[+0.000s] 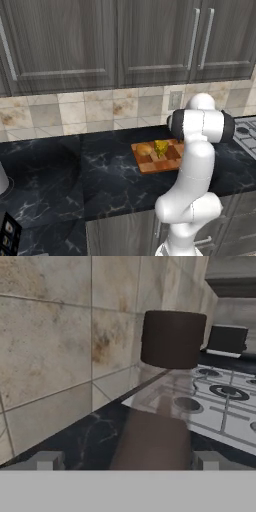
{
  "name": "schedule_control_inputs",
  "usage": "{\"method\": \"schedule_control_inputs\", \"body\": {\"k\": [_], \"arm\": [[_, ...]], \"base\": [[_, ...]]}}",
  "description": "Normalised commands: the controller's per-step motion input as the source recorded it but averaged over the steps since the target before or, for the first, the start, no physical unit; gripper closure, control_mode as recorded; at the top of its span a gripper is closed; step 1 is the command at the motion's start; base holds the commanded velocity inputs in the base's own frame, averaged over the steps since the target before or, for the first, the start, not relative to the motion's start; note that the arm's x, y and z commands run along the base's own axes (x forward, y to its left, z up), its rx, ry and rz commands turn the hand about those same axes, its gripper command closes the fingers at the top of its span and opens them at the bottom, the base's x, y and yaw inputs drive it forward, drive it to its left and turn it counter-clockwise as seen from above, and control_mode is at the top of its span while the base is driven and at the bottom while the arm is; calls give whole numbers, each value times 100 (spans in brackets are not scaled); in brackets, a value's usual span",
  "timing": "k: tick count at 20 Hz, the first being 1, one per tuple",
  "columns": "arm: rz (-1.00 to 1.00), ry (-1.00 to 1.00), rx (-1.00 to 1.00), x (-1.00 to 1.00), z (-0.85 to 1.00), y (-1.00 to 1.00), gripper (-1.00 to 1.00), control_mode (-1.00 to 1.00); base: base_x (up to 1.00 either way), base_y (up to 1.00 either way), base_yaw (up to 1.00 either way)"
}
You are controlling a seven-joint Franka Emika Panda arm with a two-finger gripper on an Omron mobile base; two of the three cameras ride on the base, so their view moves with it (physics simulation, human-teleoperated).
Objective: Retrieve the reheated potato from the microwave, then place the potato, cheese, and condiment on the cutting board.
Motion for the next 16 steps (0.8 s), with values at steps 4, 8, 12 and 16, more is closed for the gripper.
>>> {"method": "schedule_control_inputs", "body": {"k": [4, 8, 12, 16], "arm": [[0, 0, 0, 13, -11, -4, -100, -100], [0, 0, 0, 11, -10, -9, -100, -100], [0, 0, 0, 4, -9, -19, -100, -100], [0, 0, 0, 0, -20, -14, 100, -100]], "base": [[0, 0, 0], [0, 0, 0], [0, 0, 0], [0, 0, 0]]}}
